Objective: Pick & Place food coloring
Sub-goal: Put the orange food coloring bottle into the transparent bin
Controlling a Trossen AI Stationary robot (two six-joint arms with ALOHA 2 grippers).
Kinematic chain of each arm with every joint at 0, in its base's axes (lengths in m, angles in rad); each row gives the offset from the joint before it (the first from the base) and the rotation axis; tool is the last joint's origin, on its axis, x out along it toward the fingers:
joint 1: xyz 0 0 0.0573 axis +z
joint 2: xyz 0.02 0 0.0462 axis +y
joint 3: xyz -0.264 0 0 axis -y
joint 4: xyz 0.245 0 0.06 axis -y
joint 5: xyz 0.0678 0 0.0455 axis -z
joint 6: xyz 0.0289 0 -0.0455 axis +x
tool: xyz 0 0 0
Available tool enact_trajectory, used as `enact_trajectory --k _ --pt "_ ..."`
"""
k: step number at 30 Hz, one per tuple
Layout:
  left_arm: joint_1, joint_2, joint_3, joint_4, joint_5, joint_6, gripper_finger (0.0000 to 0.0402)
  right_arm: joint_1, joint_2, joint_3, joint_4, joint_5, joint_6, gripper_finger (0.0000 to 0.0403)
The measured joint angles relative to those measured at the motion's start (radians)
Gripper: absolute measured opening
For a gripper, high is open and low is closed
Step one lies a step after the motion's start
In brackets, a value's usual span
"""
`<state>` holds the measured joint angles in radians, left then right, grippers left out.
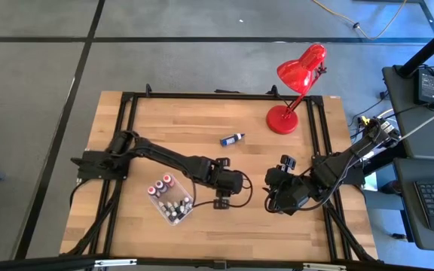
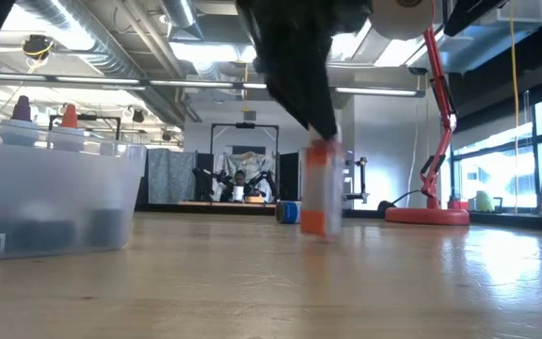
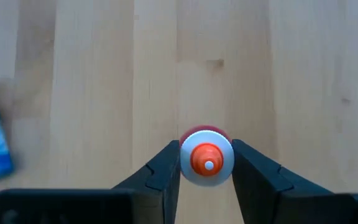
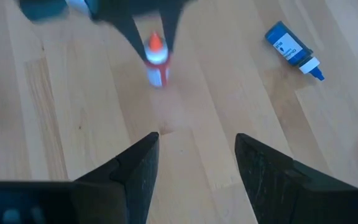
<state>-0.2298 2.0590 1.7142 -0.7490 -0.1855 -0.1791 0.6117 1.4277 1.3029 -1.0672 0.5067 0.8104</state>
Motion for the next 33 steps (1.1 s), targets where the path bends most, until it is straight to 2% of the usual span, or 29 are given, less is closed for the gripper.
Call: enact_trajectory --k 2,6,9,14,17,21,26,33 --pt "-0.013 -0.039 0.000 -0.045 -0.020 -0.050 0.0114 0.000 0.000 0.000 0.000 0.000 0.000 0.0213" --pt "-0.046 -0.132 0.001 -0.192 -0.075 -0.249 0.0114 0.000 0.000 0.000 0.000 0.022 0.018 0.0213" --pt "-0.086 -0.193 0.001 -0.329 -0.104 -0.459 0.0114 0.000 0.000 0.000 0.001 0.047 0.023 0.0213" --pt "-0.199 -0.243 0.001 -0.557 -0.265 -0.853 0.0114 0.000 0.000 0.000 0.003 0.050 0.023 0.0213" --pt "-0.267 -0.250 0.001 -0.675 -0.325 -1.070 0.0114 0.000 0.000 0.000 0.005 0.050 0.023 0.0213" --pt "-0.336 -0.250 -0.009 -0.702 -0.341 -1.256 0.0114 0.000 0.000 0.000 0.010 0.051 0.023 0.0213" --pt "-0.391 -0.250 -0.079 -0.728 -0.340 -1.481 0.0114 0.000 0.000 0.000 0.011 0.051 0.023 0.0213" --pt "-0.433 -0.250 -0.221 -0.712 -0.332 -1.676 0.0114 0.000 0.000 0.000 0.036 0.051 0.023 0.0213"
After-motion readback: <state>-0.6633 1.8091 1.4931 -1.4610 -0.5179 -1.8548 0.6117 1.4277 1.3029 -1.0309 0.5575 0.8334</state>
